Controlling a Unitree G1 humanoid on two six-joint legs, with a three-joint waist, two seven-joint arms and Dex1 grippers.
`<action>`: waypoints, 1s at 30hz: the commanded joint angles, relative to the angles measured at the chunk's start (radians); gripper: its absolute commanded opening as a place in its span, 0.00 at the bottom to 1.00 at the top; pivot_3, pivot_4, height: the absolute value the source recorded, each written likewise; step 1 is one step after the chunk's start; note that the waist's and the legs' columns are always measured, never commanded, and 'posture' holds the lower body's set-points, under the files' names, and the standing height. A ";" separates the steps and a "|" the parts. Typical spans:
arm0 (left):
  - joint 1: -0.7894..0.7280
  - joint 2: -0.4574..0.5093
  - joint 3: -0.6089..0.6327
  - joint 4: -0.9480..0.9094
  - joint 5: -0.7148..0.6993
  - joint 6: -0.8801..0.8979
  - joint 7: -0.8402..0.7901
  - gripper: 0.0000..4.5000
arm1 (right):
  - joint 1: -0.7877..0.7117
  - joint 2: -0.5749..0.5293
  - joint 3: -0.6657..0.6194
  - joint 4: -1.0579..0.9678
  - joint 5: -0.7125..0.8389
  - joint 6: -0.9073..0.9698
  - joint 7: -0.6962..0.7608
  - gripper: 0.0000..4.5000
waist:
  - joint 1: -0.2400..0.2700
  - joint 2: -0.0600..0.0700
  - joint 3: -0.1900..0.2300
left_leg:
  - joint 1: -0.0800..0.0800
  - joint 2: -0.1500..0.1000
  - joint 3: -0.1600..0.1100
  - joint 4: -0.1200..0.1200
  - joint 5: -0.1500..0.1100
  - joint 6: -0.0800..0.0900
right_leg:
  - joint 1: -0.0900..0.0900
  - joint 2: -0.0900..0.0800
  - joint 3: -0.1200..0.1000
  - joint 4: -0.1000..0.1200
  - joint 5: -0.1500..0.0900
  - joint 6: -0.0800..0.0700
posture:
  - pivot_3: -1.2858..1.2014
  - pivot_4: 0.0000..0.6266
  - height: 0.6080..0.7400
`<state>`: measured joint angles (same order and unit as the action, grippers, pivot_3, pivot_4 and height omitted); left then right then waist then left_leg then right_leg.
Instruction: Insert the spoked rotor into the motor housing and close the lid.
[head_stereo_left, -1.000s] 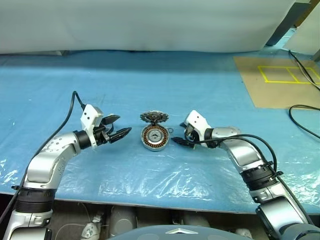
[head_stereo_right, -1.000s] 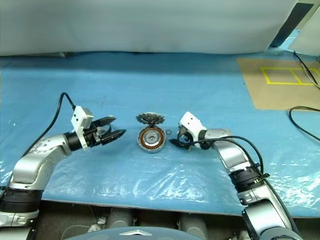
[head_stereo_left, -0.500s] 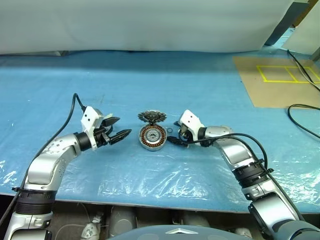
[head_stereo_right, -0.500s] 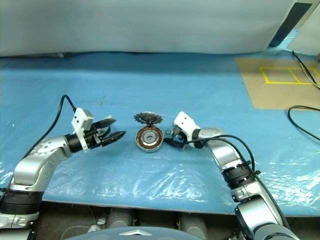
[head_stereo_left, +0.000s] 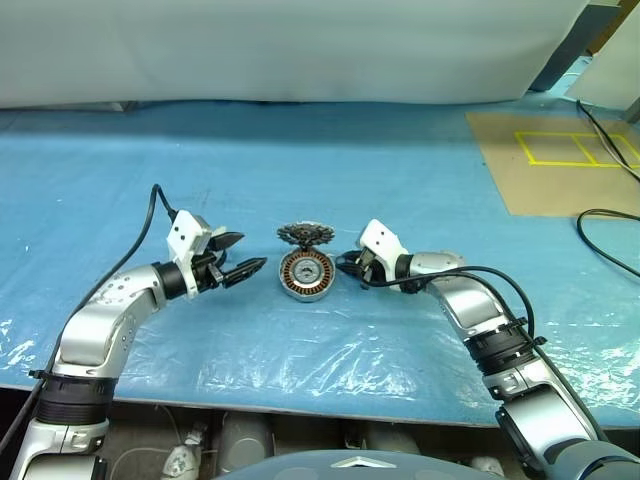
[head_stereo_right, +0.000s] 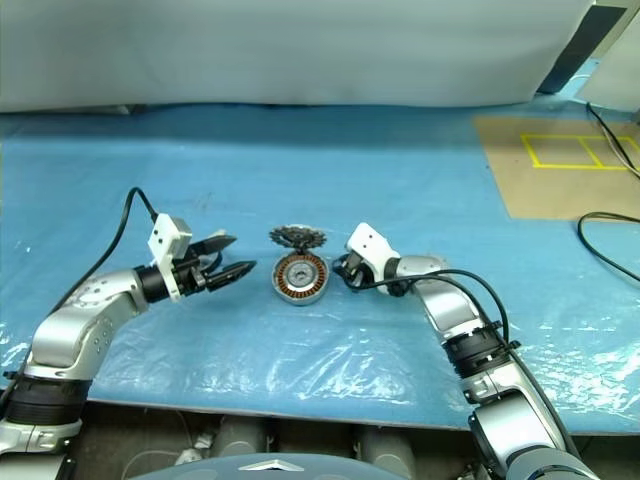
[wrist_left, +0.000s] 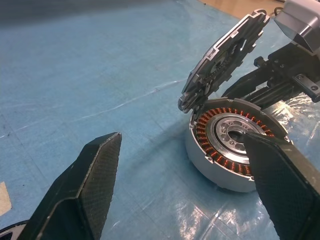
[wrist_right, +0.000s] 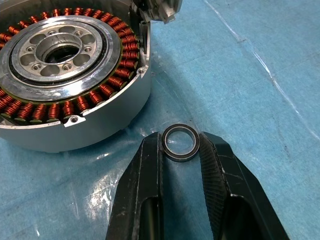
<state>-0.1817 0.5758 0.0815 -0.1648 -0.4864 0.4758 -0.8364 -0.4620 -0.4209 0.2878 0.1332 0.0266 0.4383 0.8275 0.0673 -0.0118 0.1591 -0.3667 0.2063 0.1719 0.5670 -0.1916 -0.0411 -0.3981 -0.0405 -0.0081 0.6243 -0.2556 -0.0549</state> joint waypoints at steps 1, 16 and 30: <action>-0.009 0.001 0.006 -0.012 -0.001 -0.014 -0.004 0.90 | 0.006 -0.021 -0.004 -0.011 0.011 0.037 0.025 0.14 | 0.000 0.000 0.000 | 0.000 0.000 0.000 0.000 0.000 0.000 | 0.000 0.000 0.000 0.000 0.000 0.000 | 0.52 0.24 1.00; 0.009 0.007 0.003 -0.042 -0.016 -0.013 -0.034 0.90 | 0.060 -0.153 -0.169 -0.310 0.266 0.165 0.180 0.14 | -0.001 0.000 0.000 | 0.000 0.000 0.000 -0.003 0.000 0.000 | -0.001 0.001 0.000 -0.001 0.002 0.003 | 0.52 0.24 1.00; 0.088 0.032 -0.037 -0.085 0.012 -0.112 -0.162 0.90 | -0.097 -0.071 0.014 -0.219 0.255 0.164 0.232 0.14 | 0.000 0.000 0.000 | -0.001 0.000 0.000 -0.003 0.000 0.000 | -0.002 0.000 0.000 -0.001 0.000 0.000 | 0.52 0.24 1.00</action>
<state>-0.1094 0.5939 0.0521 -0.2102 -0.4823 0.4026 -0.9703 -0.5408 -0.4970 0.2974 -0.0856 0.2795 0.6264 1.0493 0.0675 -0.0114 0.1594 -0.3682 0.2065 0.1721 0.5642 -0.1916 -0.0410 -0.4002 -0.0406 -0.0082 0.6231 -0.2554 -0.0546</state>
